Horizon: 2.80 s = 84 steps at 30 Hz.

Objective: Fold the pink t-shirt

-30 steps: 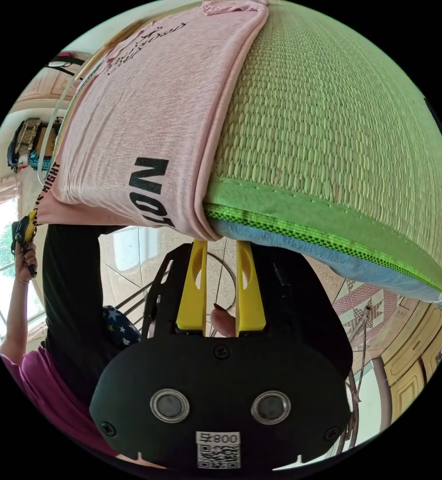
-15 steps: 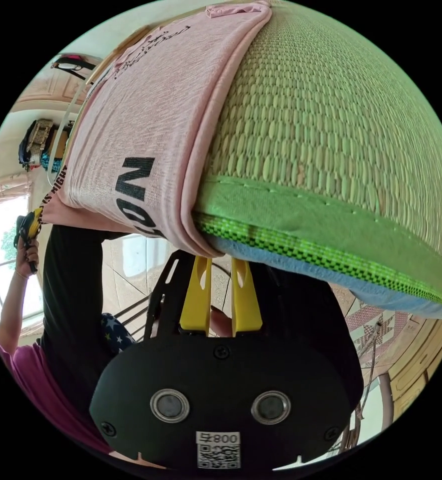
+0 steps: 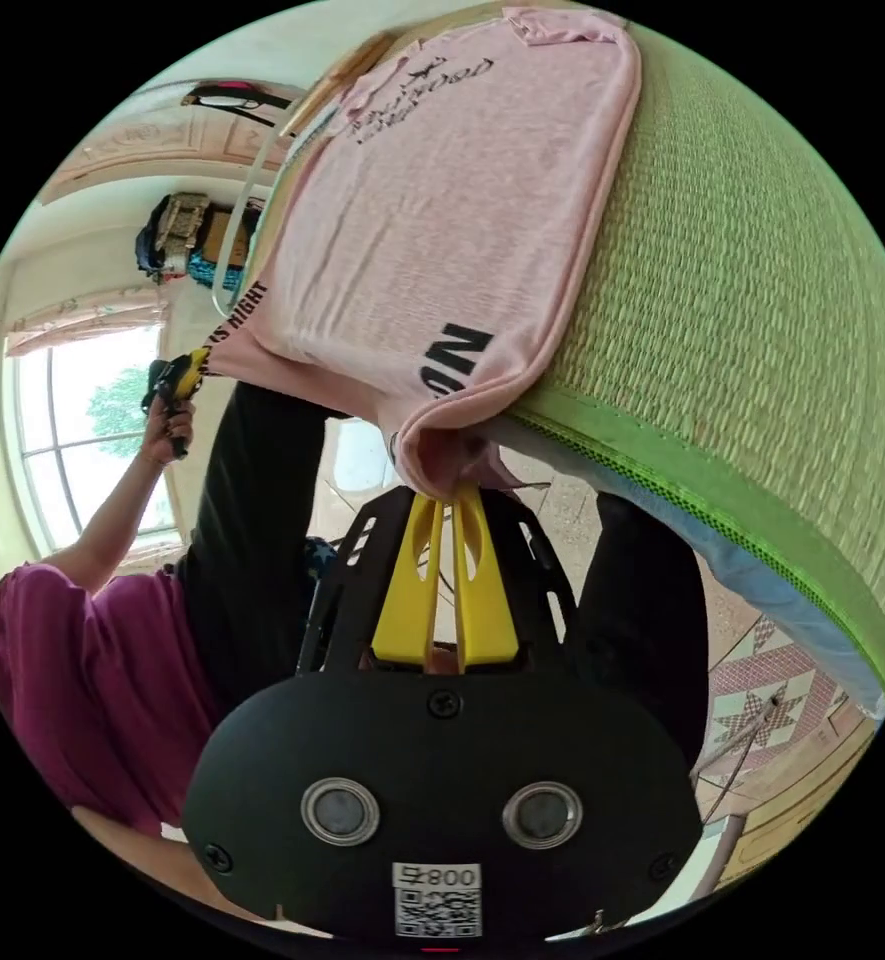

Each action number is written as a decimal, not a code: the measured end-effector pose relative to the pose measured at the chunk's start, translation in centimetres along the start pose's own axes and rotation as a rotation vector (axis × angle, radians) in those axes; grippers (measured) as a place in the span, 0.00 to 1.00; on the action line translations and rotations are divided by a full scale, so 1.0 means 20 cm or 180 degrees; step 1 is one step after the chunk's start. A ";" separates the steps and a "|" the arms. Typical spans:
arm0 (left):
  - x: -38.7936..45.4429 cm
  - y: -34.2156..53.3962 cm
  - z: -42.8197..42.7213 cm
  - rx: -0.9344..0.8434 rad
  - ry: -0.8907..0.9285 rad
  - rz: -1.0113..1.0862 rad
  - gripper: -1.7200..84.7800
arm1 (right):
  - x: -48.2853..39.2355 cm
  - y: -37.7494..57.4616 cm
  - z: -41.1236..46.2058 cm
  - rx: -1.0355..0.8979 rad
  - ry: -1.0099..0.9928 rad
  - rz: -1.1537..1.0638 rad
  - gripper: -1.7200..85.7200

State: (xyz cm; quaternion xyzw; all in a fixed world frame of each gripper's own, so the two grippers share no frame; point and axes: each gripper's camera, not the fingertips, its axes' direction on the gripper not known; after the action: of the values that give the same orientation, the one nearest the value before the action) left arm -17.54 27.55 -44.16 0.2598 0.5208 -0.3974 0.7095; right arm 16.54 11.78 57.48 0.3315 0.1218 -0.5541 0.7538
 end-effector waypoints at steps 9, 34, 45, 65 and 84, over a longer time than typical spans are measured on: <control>0.09 0.06 -0.12 0.0140 0.0419 0.0304 0.03 | 0.02 0.28 -0.71 0.0642 -0.0719 -0.0282 0.03; -0.10 0.13 -0.06 -0.0022 0.0283 -0.0111 0.03 | 0.75 0.79 -0.51 0.1450 -0.1087 0.0275 0.11; -0.05 0.12 -0.03 -0.0096 0.0198 -0.0090 0.03 | 0.65 0.75 -0.40 0.1010 -0.0334 -0.0096 0.13; 0.05 0.25 -0.19 -0.0047 0.0556 0.0276 0.03 | 0.52 1.29 -0.83 0.1723 -0.1117 -0.0625 0.03; -0.16 0.54 -0.28 0.0057 0.0464 0.0279 0.11 | 0.75 1.59 -0.76 0.1917 -0.1520 -0.0326 0.03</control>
State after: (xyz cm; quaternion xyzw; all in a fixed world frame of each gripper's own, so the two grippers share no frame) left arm -11.90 38.80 -43.45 0.3169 0.5556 -0.3506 0.6841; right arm 53.87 15.40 49.40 0.3931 -0.2089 -0.6636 0.6012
